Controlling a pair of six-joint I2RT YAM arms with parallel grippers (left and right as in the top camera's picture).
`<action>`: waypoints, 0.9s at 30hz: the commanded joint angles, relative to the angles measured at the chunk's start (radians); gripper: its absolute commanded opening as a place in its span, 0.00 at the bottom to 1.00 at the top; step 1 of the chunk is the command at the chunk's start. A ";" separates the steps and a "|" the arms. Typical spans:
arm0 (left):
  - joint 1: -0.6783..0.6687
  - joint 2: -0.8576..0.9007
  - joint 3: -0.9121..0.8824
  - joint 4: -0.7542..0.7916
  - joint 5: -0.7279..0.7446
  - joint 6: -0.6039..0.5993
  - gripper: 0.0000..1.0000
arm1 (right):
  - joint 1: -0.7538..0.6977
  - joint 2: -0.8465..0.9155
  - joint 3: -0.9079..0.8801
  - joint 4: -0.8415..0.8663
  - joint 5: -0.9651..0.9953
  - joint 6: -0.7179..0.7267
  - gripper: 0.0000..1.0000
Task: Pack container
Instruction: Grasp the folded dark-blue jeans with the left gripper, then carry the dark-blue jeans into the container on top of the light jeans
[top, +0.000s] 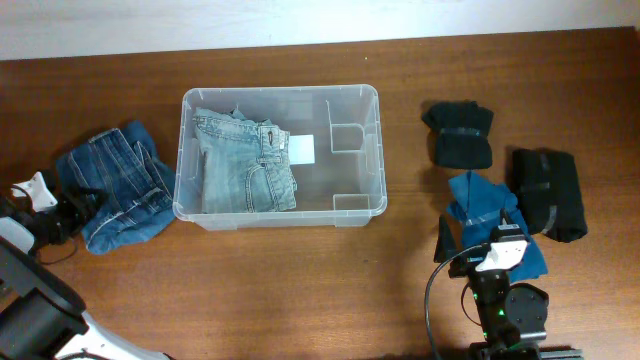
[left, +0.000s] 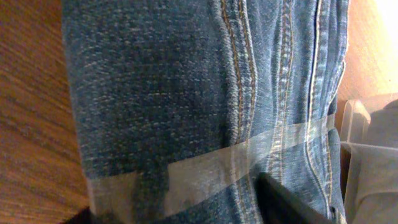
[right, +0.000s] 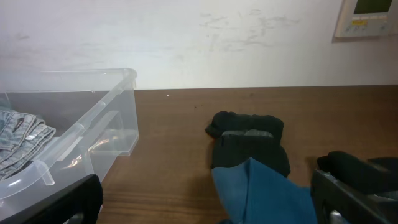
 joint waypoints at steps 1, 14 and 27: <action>-0.032 0.024 -0.009 -0.003 0.036 -0.035 0.15 | -0.008 -0.005 -0.005 -0.006 0.005 -0.007 0.98; -0.032 -0.146 0.084 -0.138 0.033 -0.072 0.01 | -0.008 -0.005 -0.005 -0.006 0.005 -0.007 0.98; -0.064 -0.652 0.188 -0.311 0.038 -0.125 0.01 | -0.008 -0.005 -0.005 -0.006 0.005 -0.007 0.98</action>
